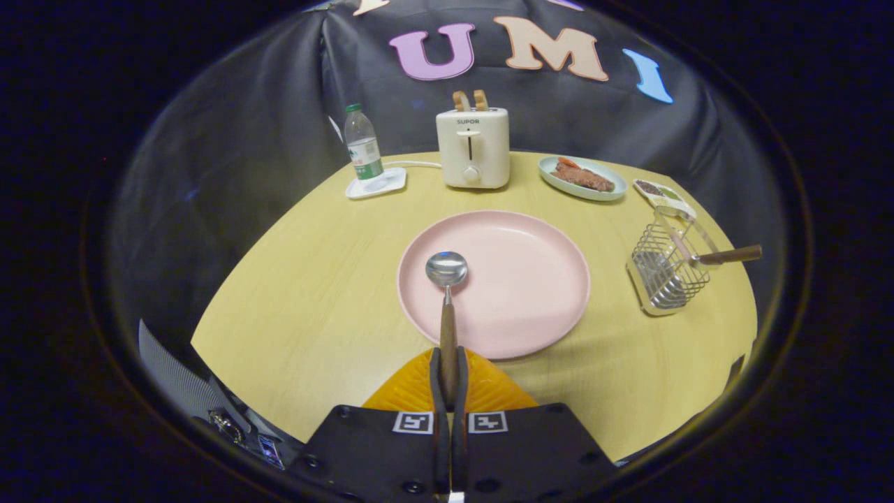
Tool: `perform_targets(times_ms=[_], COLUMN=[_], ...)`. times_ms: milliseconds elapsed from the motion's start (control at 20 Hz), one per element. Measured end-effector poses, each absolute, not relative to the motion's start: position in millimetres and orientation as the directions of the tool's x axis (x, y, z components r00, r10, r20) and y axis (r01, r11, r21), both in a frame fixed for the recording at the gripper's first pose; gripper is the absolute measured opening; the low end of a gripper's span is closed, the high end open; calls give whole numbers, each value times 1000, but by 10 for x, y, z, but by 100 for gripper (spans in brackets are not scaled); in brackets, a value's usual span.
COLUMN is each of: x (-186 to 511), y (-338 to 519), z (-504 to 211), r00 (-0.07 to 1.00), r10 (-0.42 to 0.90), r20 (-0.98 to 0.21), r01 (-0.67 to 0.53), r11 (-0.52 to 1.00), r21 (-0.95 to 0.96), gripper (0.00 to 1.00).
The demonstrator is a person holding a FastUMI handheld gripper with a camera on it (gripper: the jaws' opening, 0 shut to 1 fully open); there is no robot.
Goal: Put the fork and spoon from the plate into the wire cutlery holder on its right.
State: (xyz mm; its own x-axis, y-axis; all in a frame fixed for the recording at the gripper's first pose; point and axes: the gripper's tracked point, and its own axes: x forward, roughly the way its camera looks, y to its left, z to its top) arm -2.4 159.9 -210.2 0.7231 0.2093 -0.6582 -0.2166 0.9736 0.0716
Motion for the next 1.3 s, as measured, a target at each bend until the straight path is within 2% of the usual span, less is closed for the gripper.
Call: perform_targets(times_ms=[450, 1050, 1300], x=[42, 290, 291], y=[1048, -203, -604], z=[-1507, -993, -1010], r00=[749, 738, 694], r10=[211, 91, 25], r20=[-627, -668, -719], r01=[-256, -131, -75], r11=[966, 991, 996], r21=[20, -10, -38], gripper=[4, 4, 4])
